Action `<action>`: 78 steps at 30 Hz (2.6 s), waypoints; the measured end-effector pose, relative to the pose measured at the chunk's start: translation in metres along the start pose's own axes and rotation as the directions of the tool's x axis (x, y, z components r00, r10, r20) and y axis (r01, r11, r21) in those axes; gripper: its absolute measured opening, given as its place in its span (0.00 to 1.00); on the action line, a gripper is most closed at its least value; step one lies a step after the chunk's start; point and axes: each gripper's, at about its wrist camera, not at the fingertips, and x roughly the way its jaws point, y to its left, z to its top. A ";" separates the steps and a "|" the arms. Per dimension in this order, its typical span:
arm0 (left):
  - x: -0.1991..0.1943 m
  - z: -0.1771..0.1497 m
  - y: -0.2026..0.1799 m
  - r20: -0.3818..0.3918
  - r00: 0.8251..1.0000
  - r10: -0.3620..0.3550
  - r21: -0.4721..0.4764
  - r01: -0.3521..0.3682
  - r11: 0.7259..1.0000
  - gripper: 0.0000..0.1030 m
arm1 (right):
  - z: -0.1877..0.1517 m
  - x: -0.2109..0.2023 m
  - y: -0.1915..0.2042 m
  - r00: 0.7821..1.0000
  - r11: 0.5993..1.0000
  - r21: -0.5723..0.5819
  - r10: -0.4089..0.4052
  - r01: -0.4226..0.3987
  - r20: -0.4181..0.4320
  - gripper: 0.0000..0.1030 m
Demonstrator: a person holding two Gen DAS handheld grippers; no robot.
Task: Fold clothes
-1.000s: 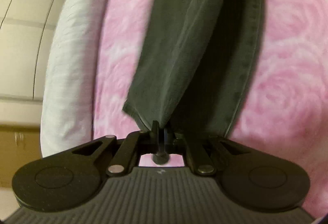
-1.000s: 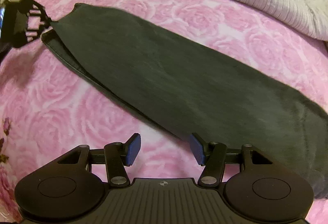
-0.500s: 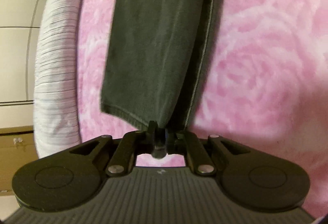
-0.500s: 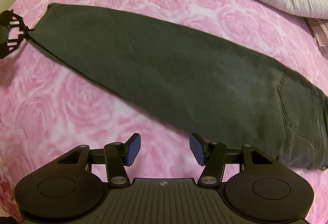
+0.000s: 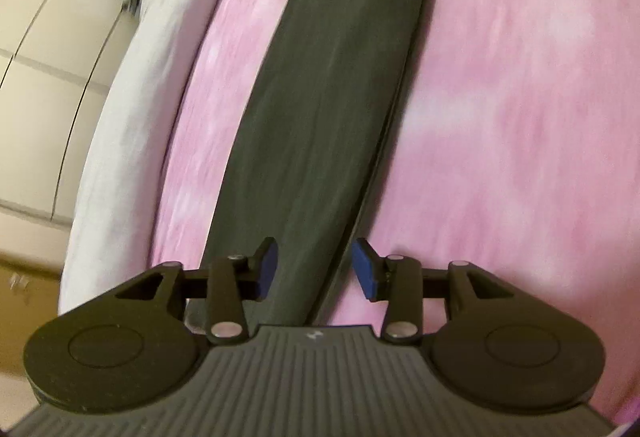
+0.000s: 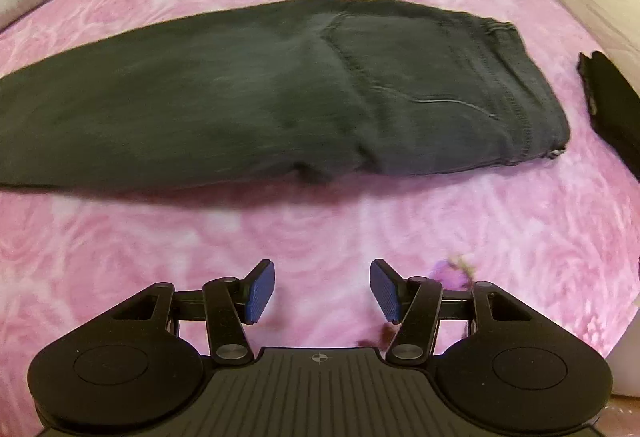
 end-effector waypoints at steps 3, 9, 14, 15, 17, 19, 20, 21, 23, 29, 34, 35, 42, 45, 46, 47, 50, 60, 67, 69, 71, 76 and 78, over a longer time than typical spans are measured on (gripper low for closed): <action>-0.001 0.068 -0.012 0.137 0.989 -0.050 -0.021 0.053 0.998 0.45 | 0.003 0.005 -0.015 0.999 0.995 0.091 0.029 -0.031 0.020 0.55; 0.011 0.180 -0.024 0.281 0.950 -0.138 0.007 0.142 0.990 0.52 | 0.000 0.000 -0.039 0.994 0.973 0.210 0.086 -0.099 0.072 0.55; 0.034 0.239 -0.021 0.279 0.938 -0.203 0.056 0.195 0.979 0.54 | -0.022 -0.003 -0.069 0.986 0.960 0.234 0.135 -0.155 0.102 0.55; 0.039 0.251 -0.020 0.279 0.936 -0.216 0.065 0.206 0.976 0.47 | -0.026 -0.002 -0.074 0.984 0.954 0.249 0.147 -0.169 0.104 0.55; 0.048 0.275 -0.019 0.277 0.930 -0.242 0.084 0.227 0.970 0.32 | -0.034 -0.003 -0.079 0.977 0.941 0.269 0.183 -0.207 0.112 0.55; 0.057 0.299 -0.018 0.275 0.924 -0.268 0.104 0.248 0.963 0.29 | -0.038 -0.005 -0.077 0.962 0.923 0.278 0.234 -0.266 0.141 0.56; 0.062 0.311 -0.017 0.273 0.920 -0.280 0.113 0.259 0.959 0.27 | -0.038 -0.004 -0.075 0.950 0.908 0.287 0.268 -0.305 0.160 0.56; 0.066 0.322 -0.015 0.270 0.916 -0.296 0.119 0.273 0.955 0.23 | -0.036 -0.002 -0.071 0.940 0.895 0.296 0.292 -0.333 0.176 0.56; 0.071 0.329 0.004 0.240 0.898 -0.368 0.073 0.361 0.930 0.18 | -0.029 0.003 -0.061 0.923 0.869 0.320 0.323 -0.376 0.207 0.60; 0.091 0.333 0.046 0.208 0.801 -0.562 -0.024 0.578 0.816 0.18 | -0.006 0.024 -0.040 0.908 0.805 0.441 0.276 -0.397 0.315 0.71; 0.090 0.332 0.049 0.224 0.771 -0.595 0.023 0.607 0.795 0.15 | 0.001 0.044 -0.024 0.898 0.797 0.491 0.140 -0.352 0.416 0.71; 0.089 0.332 0.048 0.231 0.768 -0.597 0.032 0.607 0.794 0.14 | 0.002 0.047 -0.022 0.890 0.795 0.498 0.110 -0.345 0.442 0.71; 0.083 0.324 0.046 0.261 0.789 -0.556 0.110 0.548 0.829 0.23 | 0.001 0.053 -0.023 0.870 0.801 0.503 0.043 -0.324 0.491 0.56; 0.077 0.323 0.035 0.256 0.784 -0.565 0.181 0.535 0.825 0.25 | -0.018 0.030 -0.031 0.876 0.787 0.524 0.043 -0.326 0.480 0.27; 0.076 0.322 0.029 0.252 0.788 -0.561 0.208 0.522 0.827 0.26 | -0.023 0.023 -0.033 0.878 0.787 0.522 0.049 -0.327 0.477 0.11; 0.074 0.321 0.023 0.248 0.792 -0.558 0.235 0.510 0.828 0.26 | -0.028 0.016 -0.031 0.879 0.789 0.520 0.052 -0.327 0.474 0.08; 0.072 0.316 0.006 0.239 0.795 -0.557 0.298 0.486 0.821 0.26 | -0.036 0.003 -0.031 0.887 0.770 0.544 0.061 -0.333 0.458 0.06; 0.078 0.308 0.009 0.237 0.771 -0.591 0.227 0.548 0.805 0.25 | -0.057 -0.013 -0.024 0.899 0.750 0.560 0.105 -0.351 0.424 0.04; 0.075 0.300 0.028 0.252 0.764 -0.593 0.184 0.564 0.805 0.25 | -0.037 0.026 -0.026 0.896 0.720 0.585 0.116 -0.374 0.429 0.55; 0.071 0.295 0.025 0.252 0.771 -0.584 0.208 0.546 0.811 0.27 | -0.033 0.023 -0.034 0.888 0.706 0.584 0.140 -0.400 0.438 0.38; 0.064 0.290 0.018 0.263 0.780 -0.568 0.234 0.520 0.821 0.36 | -0.029 0.019 -0.043 0.879 0.694 0.581 0.165 -0.426 0.447 0.11; 0.050 0.281 -0.007 0.277 0.788 -0.549 0.282 0.479 0.831 0.46 | -0.029 -0.009 -0.055 0.873 0.698 0.553 0.225 -0.455 0.433 0.07; 0.050 0.278 -0.019 0.268 0.801 -0.536 0.299 0.459 0.836 0.46 | -0.029 -0.011 -0.059 0.877 0.693 0.557 0.250 -0.458 0.410 0.07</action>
